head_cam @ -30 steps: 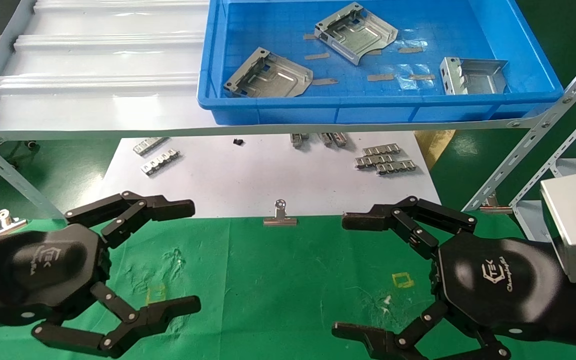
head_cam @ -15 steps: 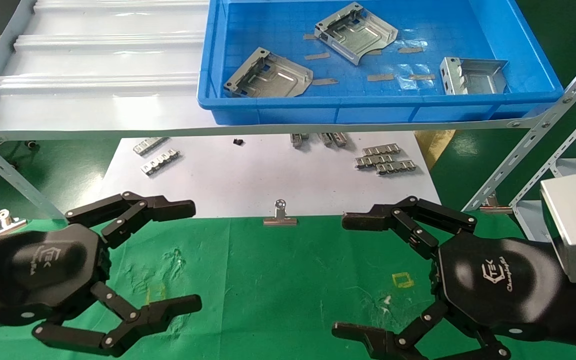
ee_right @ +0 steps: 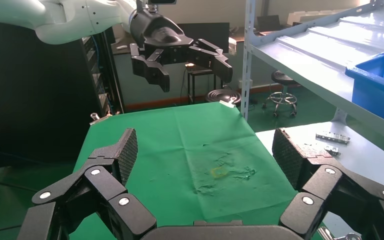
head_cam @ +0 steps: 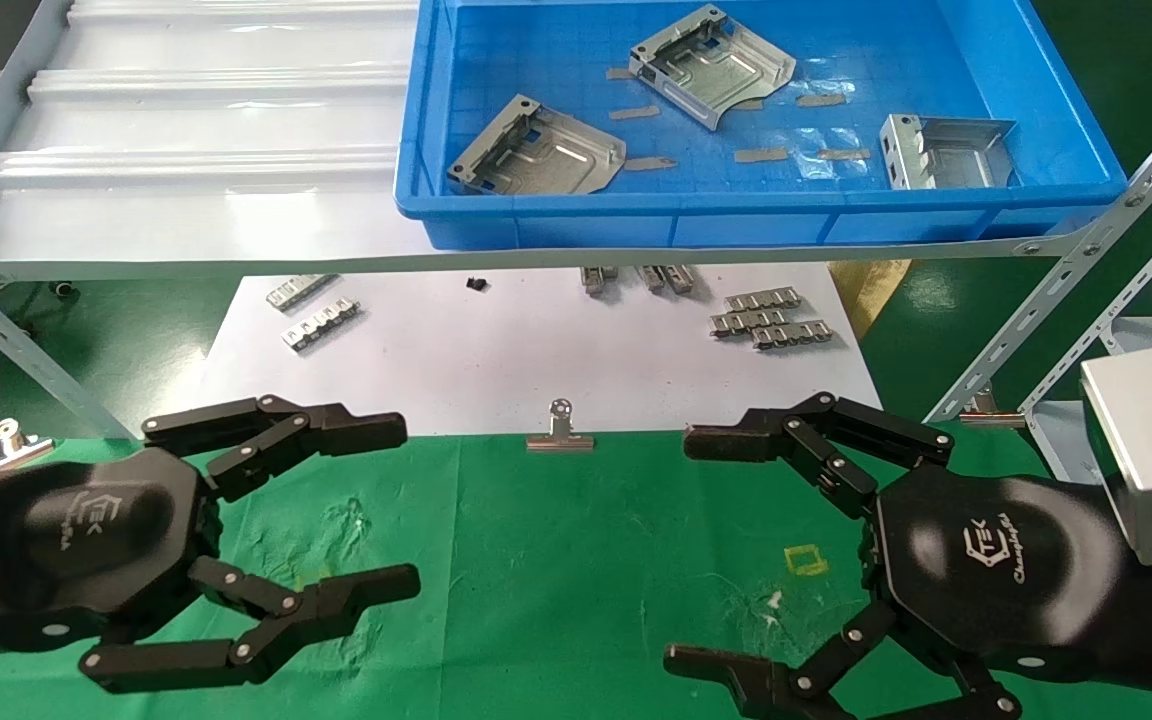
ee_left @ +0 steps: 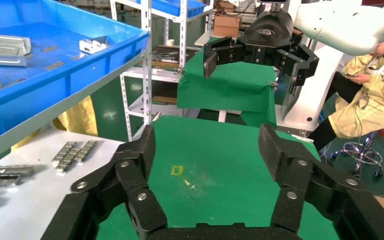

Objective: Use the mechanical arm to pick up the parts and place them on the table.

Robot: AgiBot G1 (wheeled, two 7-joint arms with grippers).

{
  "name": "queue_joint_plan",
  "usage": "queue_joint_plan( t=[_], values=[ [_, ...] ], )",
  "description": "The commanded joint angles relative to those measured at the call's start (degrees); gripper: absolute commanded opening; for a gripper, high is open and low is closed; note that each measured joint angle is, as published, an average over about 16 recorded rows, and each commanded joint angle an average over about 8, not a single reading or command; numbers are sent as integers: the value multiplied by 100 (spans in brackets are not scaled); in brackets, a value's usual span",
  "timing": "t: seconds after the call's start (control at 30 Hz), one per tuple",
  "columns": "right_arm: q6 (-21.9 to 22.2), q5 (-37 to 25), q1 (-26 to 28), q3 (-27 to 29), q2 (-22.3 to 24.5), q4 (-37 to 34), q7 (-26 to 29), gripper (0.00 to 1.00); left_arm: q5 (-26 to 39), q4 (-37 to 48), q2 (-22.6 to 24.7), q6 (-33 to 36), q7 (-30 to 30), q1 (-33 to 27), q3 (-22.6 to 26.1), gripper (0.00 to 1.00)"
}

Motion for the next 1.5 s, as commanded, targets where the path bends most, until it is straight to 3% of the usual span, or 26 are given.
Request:
queue_joint_plan(
  t=[0.03,0.37,0.5,0.63,0.9,1.17,1.43,1.5],
  values=[
    [0,0,0,0,0,0,0,100,0,0,0,0,0,0,0,0],
    [71,-108,119,0,10,37,2,100,0,0,0,0,0,0,0,0],
    [351,-532,697,-106,-145,62,164,100,0,0,0,0,0,0,0,0],
    [810,-1269,1651,-388,-577,-162,530,100,0,1,0,0,0,0,0,0],
    [1970,-2971,3330,-1095,-1734,-1592,1220,100,0,1,0,0,1,-1,1,0],
    [2792,-4321,4415,-1770,-2873,-3491,1338,100,0,1,0,0,1,-1,1,0],
    [3541,-4917,4996,-2075,-3825,-5337,1084,0,-1,1,0,0,1,-1,1,0],
    [3707,-4895,5055,-2049,-3967,-5644,1039,0,-1,1,0,0,1,-1,1,0]
  ],
)
